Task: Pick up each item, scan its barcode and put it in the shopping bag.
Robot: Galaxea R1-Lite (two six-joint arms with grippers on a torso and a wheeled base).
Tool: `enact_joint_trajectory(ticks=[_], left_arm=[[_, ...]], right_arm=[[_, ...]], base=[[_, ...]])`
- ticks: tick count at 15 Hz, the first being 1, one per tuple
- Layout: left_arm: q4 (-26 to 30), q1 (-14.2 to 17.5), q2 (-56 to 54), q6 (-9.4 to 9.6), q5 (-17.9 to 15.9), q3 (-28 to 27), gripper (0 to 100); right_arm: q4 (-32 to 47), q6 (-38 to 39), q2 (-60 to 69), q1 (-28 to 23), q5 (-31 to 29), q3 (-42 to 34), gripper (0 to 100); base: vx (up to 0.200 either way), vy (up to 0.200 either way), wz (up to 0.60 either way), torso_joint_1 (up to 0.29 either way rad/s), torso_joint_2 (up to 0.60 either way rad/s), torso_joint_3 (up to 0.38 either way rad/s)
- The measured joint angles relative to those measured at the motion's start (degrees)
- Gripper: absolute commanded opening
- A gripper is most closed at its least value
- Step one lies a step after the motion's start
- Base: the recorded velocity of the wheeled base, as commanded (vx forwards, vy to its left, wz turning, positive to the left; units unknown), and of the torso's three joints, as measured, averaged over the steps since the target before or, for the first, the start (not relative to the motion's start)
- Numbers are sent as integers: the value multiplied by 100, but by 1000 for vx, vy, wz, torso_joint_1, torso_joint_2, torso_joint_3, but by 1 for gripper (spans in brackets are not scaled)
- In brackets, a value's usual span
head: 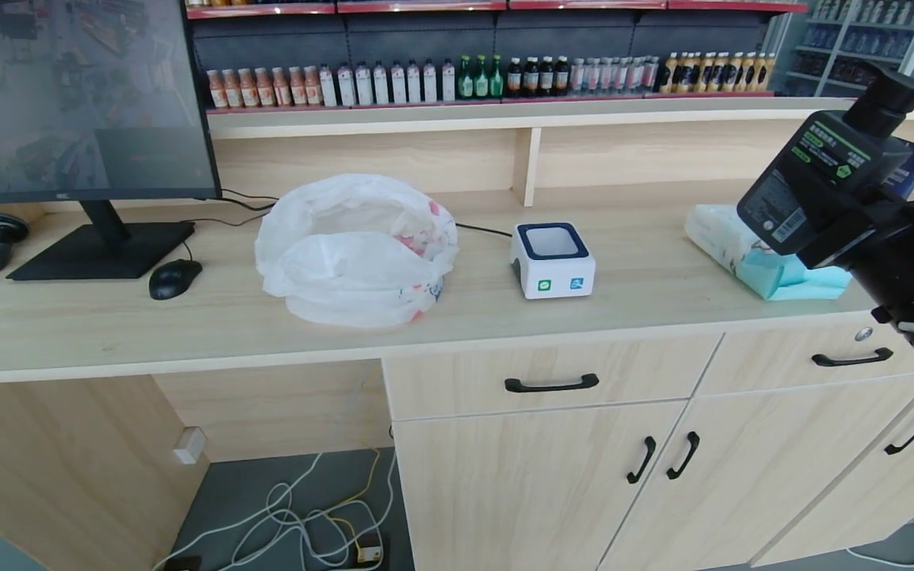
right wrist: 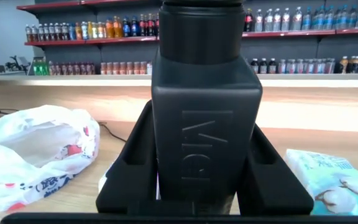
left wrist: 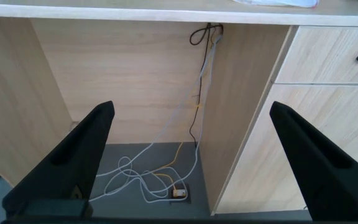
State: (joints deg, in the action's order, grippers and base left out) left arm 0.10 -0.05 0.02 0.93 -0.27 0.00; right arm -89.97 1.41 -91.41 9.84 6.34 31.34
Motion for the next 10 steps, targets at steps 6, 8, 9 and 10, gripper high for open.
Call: enact_joint_trajectory(ticks=[6,8,9,10], left_arm=[[0,-5,0,-6,2,0,100],[0,-5,0,-6,0,0,100],[0,-5,0,-6,0,0,100],[0,-5,0,-4,2,0,100]], right_arm=[[-11,-24,-66,41,134,46,0],[6,-29,-126,24,140,134,0],[9,-29,-162,33,145,162,0],[5,-29,-187,38,149,176,0]], base=[[0,0,0,0,0,0],[0,0,0,0,0,0],[0,0,0,0,0,0],[0,0,0,0,0,0]])
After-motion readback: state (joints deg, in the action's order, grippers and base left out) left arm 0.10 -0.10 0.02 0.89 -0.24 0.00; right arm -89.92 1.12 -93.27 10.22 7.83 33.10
